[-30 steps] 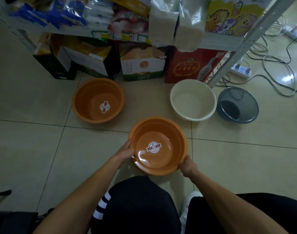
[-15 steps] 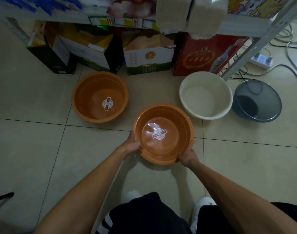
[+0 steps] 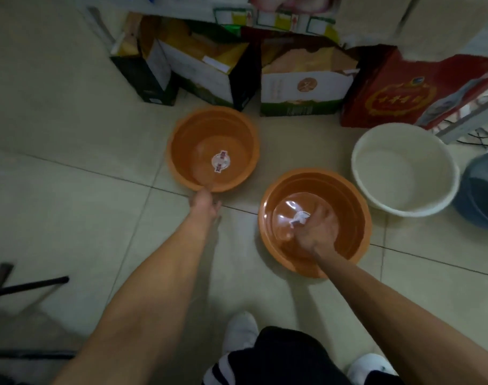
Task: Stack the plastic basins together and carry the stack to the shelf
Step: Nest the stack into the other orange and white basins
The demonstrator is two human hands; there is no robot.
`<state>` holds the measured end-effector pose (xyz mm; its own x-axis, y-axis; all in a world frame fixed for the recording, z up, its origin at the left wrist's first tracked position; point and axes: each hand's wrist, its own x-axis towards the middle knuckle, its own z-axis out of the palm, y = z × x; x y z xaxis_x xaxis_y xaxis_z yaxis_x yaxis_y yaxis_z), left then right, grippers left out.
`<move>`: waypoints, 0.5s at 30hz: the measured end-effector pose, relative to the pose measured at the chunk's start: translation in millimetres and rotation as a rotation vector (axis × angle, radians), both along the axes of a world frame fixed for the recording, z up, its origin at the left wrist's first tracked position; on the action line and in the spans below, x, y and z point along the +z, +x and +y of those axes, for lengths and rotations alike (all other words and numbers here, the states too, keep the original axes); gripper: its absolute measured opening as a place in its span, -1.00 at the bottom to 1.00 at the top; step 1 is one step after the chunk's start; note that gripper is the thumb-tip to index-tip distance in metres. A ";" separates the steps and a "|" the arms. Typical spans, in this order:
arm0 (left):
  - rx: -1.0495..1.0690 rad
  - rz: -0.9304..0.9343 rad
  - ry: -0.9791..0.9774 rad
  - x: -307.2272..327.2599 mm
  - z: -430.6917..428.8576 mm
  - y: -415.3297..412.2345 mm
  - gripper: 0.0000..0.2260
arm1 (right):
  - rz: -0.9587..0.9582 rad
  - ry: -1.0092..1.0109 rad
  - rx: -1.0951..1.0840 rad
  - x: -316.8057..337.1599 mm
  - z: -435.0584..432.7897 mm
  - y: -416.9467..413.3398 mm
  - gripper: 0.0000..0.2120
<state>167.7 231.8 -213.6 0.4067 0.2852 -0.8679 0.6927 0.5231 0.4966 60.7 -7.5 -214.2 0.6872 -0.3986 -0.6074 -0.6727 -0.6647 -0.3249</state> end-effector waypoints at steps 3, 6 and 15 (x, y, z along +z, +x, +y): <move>0.032 -0.058 -0.079 5.5 9.6 5.1 -0.63 | -0.034 0.089 0.034 -7.5 19.3 10.7 -0.29; 0.103 -0.100 -0.071 14.7 12.9 11.8 -0.72 | -0.044 0.138 0.131 2.2 29.6 11.2 -0.39; 0.033 -0.171 0.151 52.5 34.5 -17.7 -0.83 | -0.136 0.454 -0.270 48.8 27.9 22.2 -0.31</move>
<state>150.0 266.3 -161.2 0.5325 0.4222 -0.7336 0.5756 0.4549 0.6795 82.8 20.4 -165.5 0.6806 -0.2903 -0.6727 -0.7324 -0.2466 -0.6346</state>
